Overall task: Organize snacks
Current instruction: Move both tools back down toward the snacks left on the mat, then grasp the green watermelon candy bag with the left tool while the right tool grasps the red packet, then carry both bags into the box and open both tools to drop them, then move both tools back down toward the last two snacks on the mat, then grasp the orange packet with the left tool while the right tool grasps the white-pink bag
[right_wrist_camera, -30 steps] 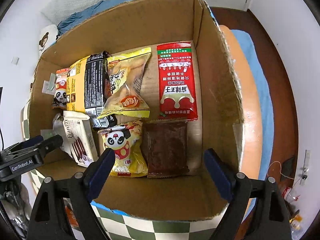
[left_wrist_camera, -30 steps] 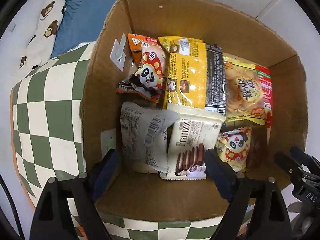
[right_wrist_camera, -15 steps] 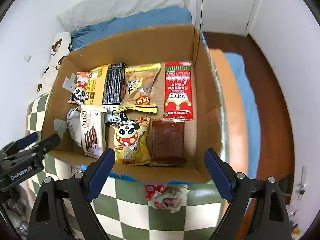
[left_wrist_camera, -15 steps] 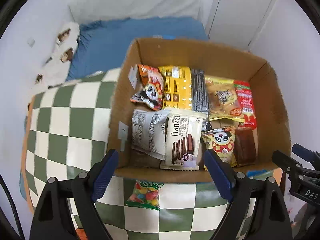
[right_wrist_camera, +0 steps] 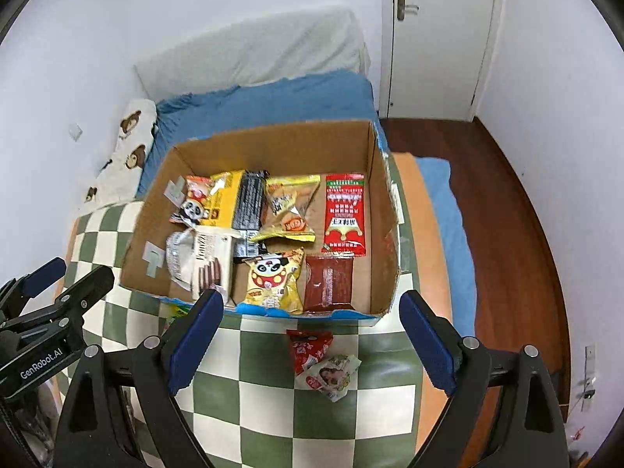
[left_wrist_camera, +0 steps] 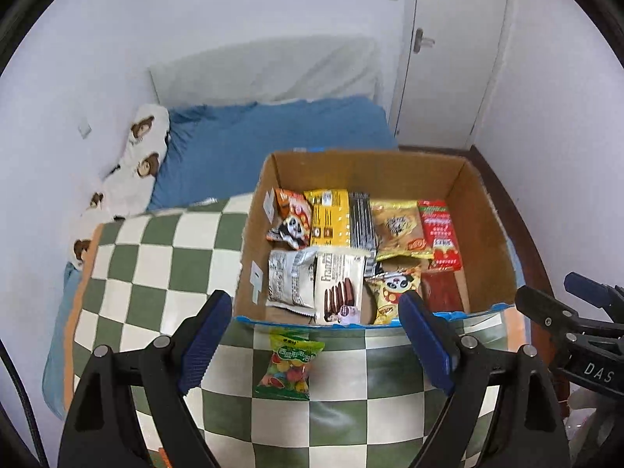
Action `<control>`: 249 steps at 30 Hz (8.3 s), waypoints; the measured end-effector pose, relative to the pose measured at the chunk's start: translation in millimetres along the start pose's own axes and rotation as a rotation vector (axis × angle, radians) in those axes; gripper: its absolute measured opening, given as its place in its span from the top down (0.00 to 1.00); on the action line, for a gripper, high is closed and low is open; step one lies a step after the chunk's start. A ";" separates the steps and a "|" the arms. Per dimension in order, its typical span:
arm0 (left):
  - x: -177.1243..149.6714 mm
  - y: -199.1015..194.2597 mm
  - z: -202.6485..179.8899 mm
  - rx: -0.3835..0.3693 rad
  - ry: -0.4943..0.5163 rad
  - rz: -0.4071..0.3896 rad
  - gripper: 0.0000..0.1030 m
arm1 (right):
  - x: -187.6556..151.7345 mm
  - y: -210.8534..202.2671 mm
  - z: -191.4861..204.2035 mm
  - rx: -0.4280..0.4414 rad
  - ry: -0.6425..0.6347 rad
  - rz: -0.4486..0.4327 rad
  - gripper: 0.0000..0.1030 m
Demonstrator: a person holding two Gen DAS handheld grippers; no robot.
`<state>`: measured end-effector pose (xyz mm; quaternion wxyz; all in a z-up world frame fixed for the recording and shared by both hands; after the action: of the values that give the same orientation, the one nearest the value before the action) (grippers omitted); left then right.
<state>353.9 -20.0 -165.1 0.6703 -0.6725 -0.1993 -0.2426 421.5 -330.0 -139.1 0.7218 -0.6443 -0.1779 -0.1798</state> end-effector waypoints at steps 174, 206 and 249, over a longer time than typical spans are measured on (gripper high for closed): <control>-15.1 -7.3 -26.2 -0.067 0.044 0.013 0.16 | -16.0 -14.6 -3.7 0.011 -0.001 -0.020 0.07; -220.6 50.5 108.5 0.122 -0.365 0.325 0.16 | -166.5 154.4 -37.2 0.070 0.220 0.333 0.42; -274.9 116.7 -54.4 -0.181 -0.048 0.550 0.53 | -279.3 108.8 -5.4 0.144 0.134 0.502 0.49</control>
<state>199.2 -61.1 -423.0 0.6431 -0.7640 -0.0028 -0.0525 231.3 -315.4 -370.3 0.7978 -0.6020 0.0233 -0.0243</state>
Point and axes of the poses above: each gripper's, at about its wrist camera, not at the fingertips, and y roughly the way its jaws point, z to its left, x to its top, the point moved 10 cm from there along y, roughly the way its jaws point, and after that the axes turned 3 degrees about y, right-handed, at the moved point
